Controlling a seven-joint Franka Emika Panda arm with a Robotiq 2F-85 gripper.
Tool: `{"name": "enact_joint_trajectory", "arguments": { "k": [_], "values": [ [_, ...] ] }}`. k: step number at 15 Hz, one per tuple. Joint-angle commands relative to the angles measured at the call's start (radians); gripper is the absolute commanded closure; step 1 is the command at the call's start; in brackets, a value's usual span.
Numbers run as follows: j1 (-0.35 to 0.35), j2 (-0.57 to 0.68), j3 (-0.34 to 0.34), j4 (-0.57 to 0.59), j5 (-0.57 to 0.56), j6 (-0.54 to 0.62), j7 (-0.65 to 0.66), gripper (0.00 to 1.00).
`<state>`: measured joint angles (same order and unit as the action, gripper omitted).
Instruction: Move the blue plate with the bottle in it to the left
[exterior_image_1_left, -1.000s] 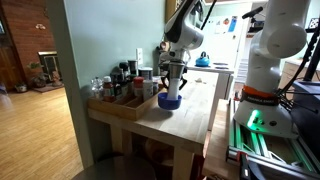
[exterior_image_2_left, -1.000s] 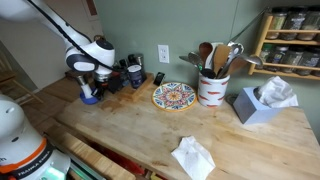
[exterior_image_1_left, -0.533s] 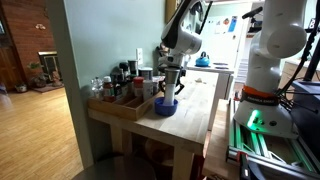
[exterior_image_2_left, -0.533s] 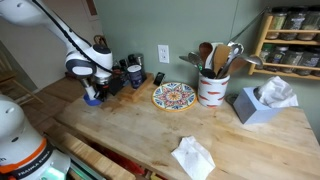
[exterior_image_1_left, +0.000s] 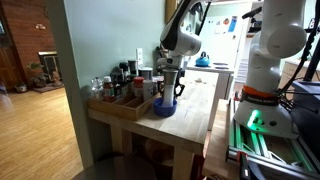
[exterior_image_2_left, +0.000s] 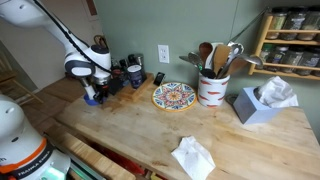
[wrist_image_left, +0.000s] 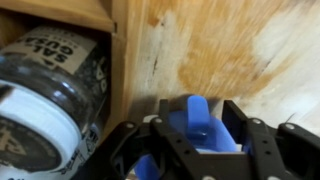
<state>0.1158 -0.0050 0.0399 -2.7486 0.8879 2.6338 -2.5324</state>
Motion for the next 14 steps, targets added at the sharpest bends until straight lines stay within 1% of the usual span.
{"name": "enact_joint_trajectory", "arguments": {
  "k": [1,2,3,5,8,10,14],
  "values": [
    [0.003,0.013,0.004,0.000,0.000,0.048,0.001,0.11],
    [-0.003,0.011,-0.001,0.000,-0.013,0.058,0.014,0.02],
    [-0.008,0.007,-0.006,0.000,-0.019,0.063,0.018,0.00],
    [-0.022,0.003,-0.021,-0.004,-0.039,0.067,0.038,0.00],
    [-0.049,-0.003,-0.049,-0.007,-0.111,0.055,0.095,0.00],
    [-0.088,-0.016,-0.061,-0.016,-0.183,0.039,0.146,0.00],
    [-0.193,-0.051,-0.150,-0.008,-0.350,0.001,0.219,0.00]
  ]
}}
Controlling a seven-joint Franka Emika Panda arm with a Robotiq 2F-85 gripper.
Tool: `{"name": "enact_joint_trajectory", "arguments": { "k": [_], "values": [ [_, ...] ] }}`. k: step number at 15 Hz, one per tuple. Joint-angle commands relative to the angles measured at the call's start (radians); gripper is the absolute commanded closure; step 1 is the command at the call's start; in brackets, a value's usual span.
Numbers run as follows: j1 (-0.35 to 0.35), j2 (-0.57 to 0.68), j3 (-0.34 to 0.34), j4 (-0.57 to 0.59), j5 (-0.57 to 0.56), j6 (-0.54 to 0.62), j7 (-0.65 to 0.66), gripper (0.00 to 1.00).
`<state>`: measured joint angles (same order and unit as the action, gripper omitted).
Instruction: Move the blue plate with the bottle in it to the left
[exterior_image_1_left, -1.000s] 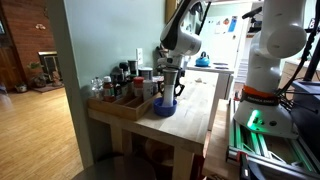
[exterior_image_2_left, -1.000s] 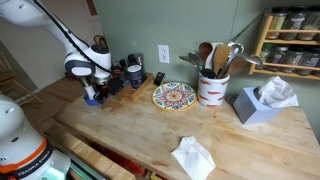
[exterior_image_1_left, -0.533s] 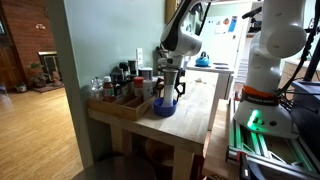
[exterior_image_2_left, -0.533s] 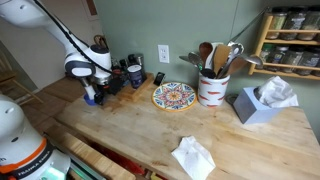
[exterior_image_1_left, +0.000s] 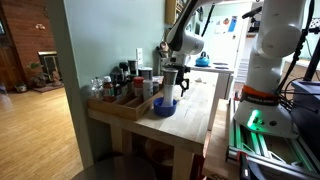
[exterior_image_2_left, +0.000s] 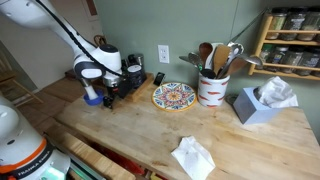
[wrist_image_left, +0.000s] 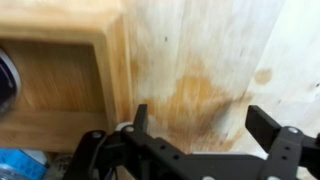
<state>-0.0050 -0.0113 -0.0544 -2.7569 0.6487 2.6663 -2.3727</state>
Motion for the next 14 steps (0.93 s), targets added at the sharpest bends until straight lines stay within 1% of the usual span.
{"name": "enact_joint_trajectory", "arguments": {
  "k": [1,3,4,5,6,7,8,9,10,11,12,13,14],
  "values": [
    [-0.100,-0.055,-0.081,0.005,-0.158,-0.042,0.082,0.00],
    [-0.151,-0.090,-0.131,0.012,-0.253,-0.077,0.126,0.00],
    [-0.171,-0.161,-0.149,-0.043,-0.296,-0.090,0.157,0.00],
    [-0.188,-0.189,-0.167,-0.029,-0.330,-0.152,0.189,0.00],
    [-0.201,-0.190,-0.181,0.013,-0.360,-0.218,0.228,0.00],
    [-0.209,-0.233,-0.189,0.015,-0.380,-0.279,0.272,0.00],
    [-0.214,-0.332,-0.190,-0.053,-0.384,-0.313,0.327,0.00],
    [-0.218,-0.380,-0.192,-0.062,-0.377,-0.348,0.388,0.00],
    [-0.206,-0.385,-0.203,0.013,-0.343,-0.425,0.420,0.00],
    [-0.200,-0.440,-0.204,0.010,-0.320,-0.469,0.484,0.00],
    [-0.200,-0.490,-0.193,0.015,-0.322,-0.505,0.565,0.00],
    [-0.238,-0.576,-0.139,-0.054,-0.291,-0.501,0.618,0.00],
    [-0.241,-0.627,-0.124,-0.044,-0.275,-0.531,0.686,0.00]
  ]
}}
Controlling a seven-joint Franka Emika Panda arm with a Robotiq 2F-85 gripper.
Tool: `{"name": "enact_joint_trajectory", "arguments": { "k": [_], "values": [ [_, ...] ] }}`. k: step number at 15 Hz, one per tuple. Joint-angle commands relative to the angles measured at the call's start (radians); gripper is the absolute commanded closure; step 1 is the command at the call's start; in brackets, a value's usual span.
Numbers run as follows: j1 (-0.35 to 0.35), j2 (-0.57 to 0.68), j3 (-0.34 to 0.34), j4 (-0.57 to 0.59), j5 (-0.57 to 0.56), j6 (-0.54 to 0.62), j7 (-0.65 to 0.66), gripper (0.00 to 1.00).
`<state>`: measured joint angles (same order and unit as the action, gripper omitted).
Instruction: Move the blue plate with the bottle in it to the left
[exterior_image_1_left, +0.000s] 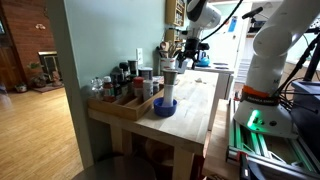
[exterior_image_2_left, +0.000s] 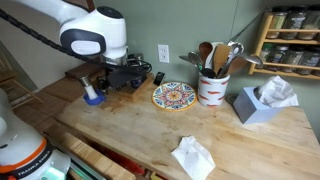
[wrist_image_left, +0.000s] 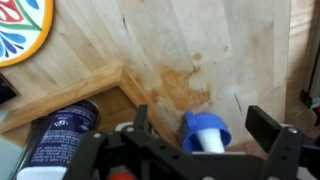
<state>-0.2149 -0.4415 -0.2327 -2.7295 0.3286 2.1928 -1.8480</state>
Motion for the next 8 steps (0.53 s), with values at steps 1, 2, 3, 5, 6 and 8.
{"name": "enact_joint_trajectory", "arguments": {
  "k": [1,2,3,5,6,8],
  "values": [
    [-0.037,-0.250,0.074,-0.071,0.063,-0.088,0.230,0.00],
    [-0.049,-0.285,0.097,-0.016,0.067,-0.151,0.314,0.00],
    [-0.058,-0.347,0.119,-0.016,0.079,-0.174,0.384,0.00],
    [-0.067,-0.473,0.155,-0.024,0.102,-0.197,0.512,0.00],
    [-0.011,-0.524,0.113,-0.016,0.059,-0.187,0.610,0.00],
    [-0.014,-0.576,0.099,0.026,0.006,-0.178,0.729,0.00]
  ]
}}
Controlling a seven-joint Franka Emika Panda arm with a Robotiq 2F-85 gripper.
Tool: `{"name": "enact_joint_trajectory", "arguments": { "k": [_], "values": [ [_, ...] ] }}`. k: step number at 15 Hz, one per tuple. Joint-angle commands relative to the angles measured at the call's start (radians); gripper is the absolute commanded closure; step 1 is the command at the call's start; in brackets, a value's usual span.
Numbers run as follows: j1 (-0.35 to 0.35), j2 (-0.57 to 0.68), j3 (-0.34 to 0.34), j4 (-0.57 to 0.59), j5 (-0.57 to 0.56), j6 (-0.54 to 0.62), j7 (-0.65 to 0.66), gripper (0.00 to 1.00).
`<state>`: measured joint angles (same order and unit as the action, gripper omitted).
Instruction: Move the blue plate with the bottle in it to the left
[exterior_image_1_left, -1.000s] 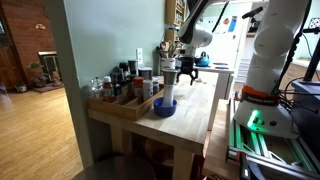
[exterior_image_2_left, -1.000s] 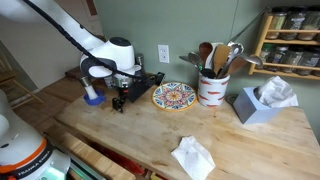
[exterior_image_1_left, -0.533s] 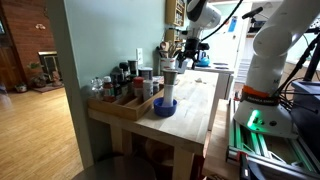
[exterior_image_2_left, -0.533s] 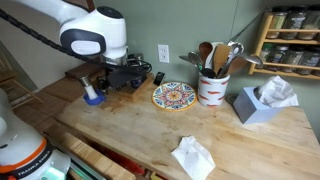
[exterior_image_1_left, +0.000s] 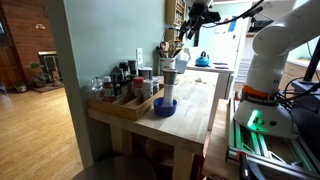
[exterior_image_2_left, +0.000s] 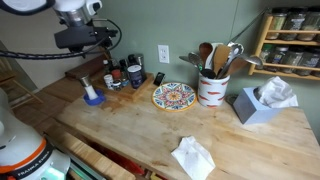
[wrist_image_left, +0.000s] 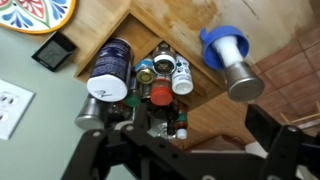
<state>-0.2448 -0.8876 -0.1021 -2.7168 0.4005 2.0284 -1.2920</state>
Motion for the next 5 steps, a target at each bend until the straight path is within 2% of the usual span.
{"name": "enact_joint_trajectory", "arguments": {
  "k": [1,3,5],
  "values": [
    [0.080,-0.053,-0.065,0.007,-0.081,0.020,0.118,0.00],
    [0.098,-0.103,-0.081,0.010,-0.109,0.018,0.149,0.00],
    [0.116,-0.090,-0.096,0.008,-0.110,0.018,0.145,0.00]
  ]
}}
